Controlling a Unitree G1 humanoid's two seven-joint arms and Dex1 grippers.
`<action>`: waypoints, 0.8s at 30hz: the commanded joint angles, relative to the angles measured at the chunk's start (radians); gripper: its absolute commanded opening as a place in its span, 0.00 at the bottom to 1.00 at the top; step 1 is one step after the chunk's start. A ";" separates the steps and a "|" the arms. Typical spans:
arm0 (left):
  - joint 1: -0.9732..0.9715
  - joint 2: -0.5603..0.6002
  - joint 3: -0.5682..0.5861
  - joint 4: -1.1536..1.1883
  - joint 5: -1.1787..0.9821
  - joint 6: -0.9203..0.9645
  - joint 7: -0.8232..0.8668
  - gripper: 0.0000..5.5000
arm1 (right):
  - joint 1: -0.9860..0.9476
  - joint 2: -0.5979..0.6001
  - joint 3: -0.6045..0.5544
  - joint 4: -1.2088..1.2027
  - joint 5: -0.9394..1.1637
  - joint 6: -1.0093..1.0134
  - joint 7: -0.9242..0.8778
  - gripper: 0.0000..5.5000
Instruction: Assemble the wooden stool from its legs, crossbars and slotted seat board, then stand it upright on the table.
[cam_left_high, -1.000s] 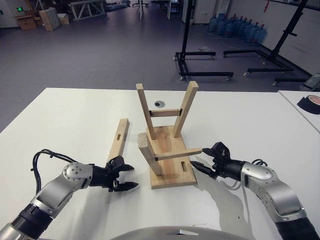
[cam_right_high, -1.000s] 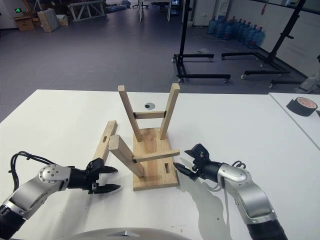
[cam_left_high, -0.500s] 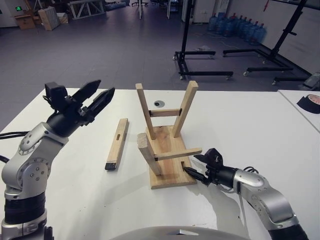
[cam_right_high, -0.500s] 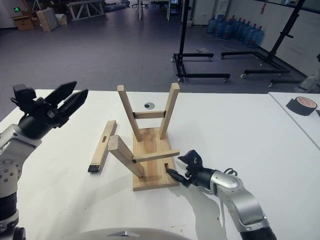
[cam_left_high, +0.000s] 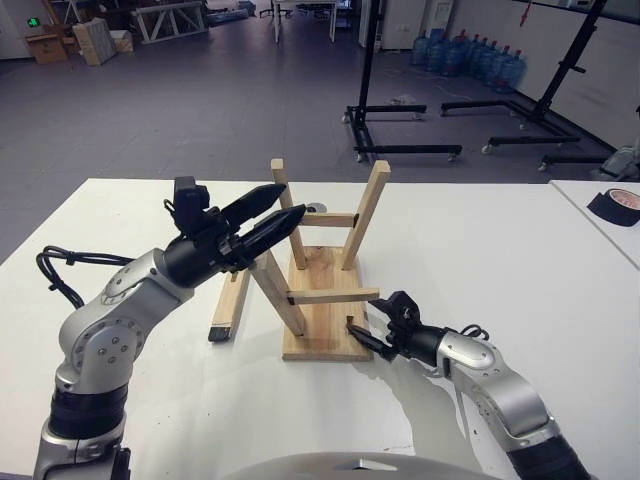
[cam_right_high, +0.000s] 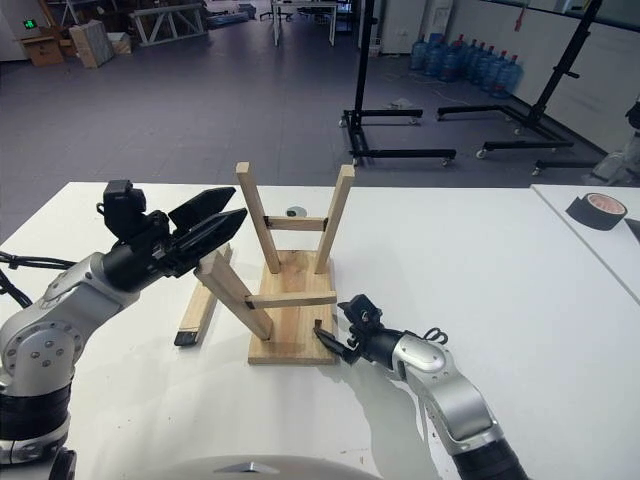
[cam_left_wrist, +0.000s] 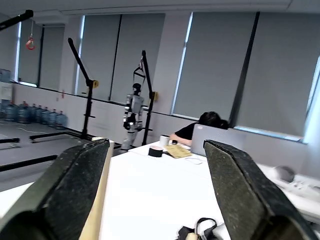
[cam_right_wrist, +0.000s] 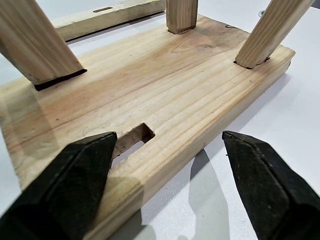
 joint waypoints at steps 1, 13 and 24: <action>0.110 0.064 -0.182 0.083 0.210 0.043 -0.054 0.63 | 0.032 -0.011 0.054 0.059 -0.037 0.055 0.009 0.71; 0.125 0.001 -0.042 0.028 0.080 -0.098 -0.078 0.63 | -0.009 -0.005 -0.011 0.065 -0.023 0.046 -0.011 0.71; 0.073 -0.068 0.253 0.070 -0.158 -0.091 0.110 0.63 | -0.003 0.009 -0.038 0.068 -0.020 0.029 -0.015 0.71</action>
